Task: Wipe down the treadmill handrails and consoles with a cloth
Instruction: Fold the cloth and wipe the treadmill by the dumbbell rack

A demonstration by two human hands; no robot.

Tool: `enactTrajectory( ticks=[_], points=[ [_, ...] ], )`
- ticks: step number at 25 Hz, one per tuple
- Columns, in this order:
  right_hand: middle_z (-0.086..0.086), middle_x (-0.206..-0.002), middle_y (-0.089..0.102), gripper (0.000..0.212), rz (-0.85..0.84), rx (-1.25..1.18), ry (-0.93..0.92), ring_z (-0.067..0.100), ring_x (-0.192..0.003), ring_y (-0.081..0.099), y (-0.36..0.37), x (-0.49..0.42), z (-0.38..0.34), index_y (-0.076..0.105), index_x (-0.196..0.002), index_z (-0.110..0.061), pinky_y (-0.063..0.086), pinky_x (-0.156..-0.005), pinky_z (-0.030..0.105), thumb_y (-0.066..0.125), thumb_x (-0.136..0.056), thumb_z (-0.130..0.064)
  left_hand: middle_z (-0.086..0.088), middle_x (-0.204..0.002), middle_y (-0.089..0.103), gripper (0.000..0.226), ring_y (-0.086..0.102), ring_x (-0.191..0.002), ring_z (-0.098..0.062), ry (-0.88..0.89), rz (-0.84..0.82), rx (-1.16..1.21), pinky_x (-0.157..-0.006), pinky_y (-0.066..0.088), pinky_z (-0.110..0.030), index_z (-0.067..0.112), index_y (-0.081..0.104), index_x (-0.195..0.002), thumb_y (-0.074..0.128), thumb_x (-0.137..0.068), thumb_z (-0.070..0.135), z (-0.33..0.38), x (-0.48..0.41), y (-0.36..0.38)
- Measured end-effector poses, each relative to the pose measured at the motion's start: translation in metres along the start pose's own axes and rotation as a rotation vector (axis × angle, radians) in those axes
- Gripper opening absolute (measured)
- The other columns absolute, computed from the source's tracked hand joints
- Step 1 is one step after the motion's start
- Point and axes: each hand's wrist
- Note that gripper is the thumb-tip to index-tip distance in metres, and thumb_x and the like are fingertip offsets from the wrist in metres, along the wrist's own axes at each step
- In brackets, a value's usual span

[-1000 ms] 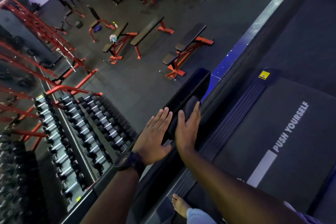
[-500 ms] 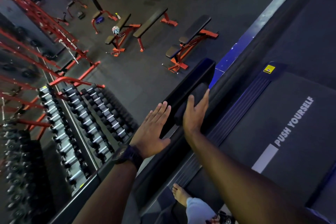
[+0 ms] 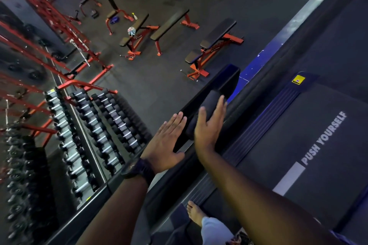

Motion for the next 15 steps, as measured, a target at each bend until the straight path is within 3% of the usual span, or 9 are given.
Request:
enactTrajectory(
  ticks=[3,7,11,15],
  points=[
    [0.008,-0.165,0.022,0.068,0.004,-0.059,0.329,0.021,-0.153,0.019,0.001,-0.001,0.007,0.018,-0.159,-0.018,0.016,-0.124,0.037,0.052,-0.102,-0.028,0.009,-0.162,-0.015,0.099,-0.017,-0.149,-0.004,0.002,0.004,-0.022,-0.123,-0.004,-0.029,0.022,-0.003,-0.156,0.06,-0.08,0.025,-0.001,0.004,0.002],
    [0.002,-0.164,0.019,0.07,-0.031,-0.025,-0.011,0.008,-0.151,0.013,0.003,0.027,0.0,0.021,-0.159,-0.017,0.012,-0.121,0.024,0.054,-0.098,-0.031,0.009,-0.162,-0.014,0.097,-0.016,-0.149,-0.004,0.002,-0.02,-0.017,-0.124,-0.002,-0.03,0.024,-0.005,-0.154,0.058,-0.08,0.03,-0.003,0.005,-0.002],
    [0.007,-0.165,0.019,0.068,-0.063,-0.047,0.327,0.019,-0.153,0.018,0.006,0.029,0.009,0.016,-0.159,-0.017,0.014,-0.123,0.03,0.051,-0.103,-0.026,0.008,-0.163,-0.012,0.093,-0.015,-0.15,-0.004,0.005,0.001,-0.006,-0.124,-0.001,-0.031,0.022,-0.003,-0.155,0.034,-0.074,0.048,-0.007,0.01,0.001],
    [0.002,-0.166,0.016,0.07,-0.072,-0.033,0.044,0.011,-0.152,0.013,0.002,0.038,0.006,0.016,-0.16,-0.021,0.013,-0.121,0.025,0.053,-0.101,-0.031,0.008,-0.163,-0.009,0.084,-0.014,-0.149,-0.001,0.015,0.014,0.079,-0.122,-0.003,-0.028,0.025,0.0,-0.154,0.039,-0.083,0.042,-0.013,0.017,0.003]
  ],
)
Point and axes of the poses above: each hand's wrist, its own x-axis away from the middle knuckle, its own y-axis out of the palm, z = x × y
